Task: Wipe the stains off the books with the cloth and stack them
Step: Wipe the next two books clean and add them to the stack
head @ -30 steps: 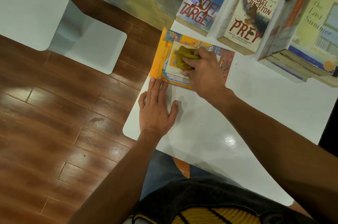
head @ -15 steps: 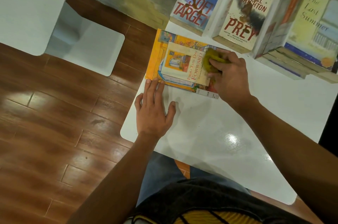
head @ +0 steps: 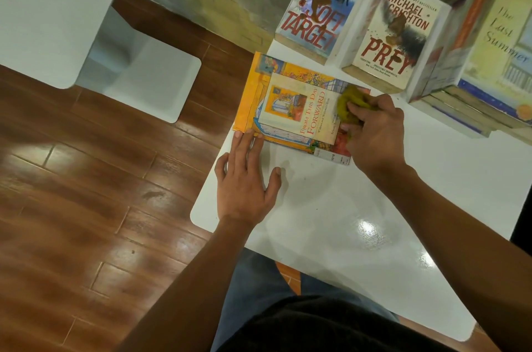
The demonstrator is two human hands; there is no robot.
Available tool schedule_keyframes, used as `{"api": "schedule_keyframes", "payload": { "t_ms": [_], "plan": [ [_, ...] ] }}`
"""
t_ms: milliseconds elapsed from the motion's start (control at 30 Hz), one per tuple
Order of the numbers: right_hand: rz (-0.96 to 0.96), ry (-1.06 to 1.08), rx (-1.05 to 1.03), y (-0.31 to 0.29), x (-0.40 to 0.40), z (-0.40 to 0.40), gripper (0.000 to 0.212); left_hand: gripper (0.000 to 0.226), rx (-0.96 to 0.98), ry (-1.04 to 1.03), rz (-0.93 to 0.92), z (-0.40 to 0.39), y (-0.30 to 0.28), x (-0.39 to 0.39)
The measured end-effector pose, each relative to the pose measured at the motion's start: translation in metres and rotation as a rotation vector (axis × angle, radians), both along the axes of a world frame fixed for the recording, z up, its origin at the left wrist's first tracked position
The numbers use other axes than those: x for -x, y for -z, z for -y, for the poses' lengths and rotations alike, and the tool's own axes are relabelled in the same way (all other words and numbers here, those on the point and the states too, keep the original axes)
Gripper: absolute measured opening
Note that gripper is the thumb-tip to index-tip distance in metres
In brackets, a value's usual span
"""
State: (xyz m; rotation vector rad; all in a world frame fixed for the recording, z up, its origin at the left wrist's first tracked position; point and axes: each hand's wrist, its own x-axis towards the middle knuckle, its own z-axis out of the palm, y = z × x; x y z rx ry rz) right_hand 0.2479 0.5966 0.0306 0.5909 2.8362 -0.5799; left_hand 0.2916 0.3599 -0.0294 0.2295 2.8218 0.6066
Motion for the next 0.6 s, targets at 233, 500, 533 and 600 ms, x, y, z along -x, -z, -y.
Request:
{"api": "schedule_keyframes", "payload": {
  "t_ms": [233,500,533,600],
  "plan": [
    [-0.01,0.104,-0.037,0.0,0.002,0.004,0.038,0.069,0.005,0.005,0.013,0.0,0.001,0.0],
    [-0.034,0.22,0.017,-0.015,-0.001,0.004,0.036,0.069,-0.013,0.01,0.014,0.001,0.003,0.0],
    [-0.053,0.235,0.037,-0.015,0.0,0.007,0.035,0.068,-0.017,0.01,0.013,0.001,0.002,-0.001],
    [-0.113,0.224,0.094,-0.019,0.004,0.019,0.032,0.068,-0.021,0.01,0.011,0.0,0.002,-0.001]
  ]
}}
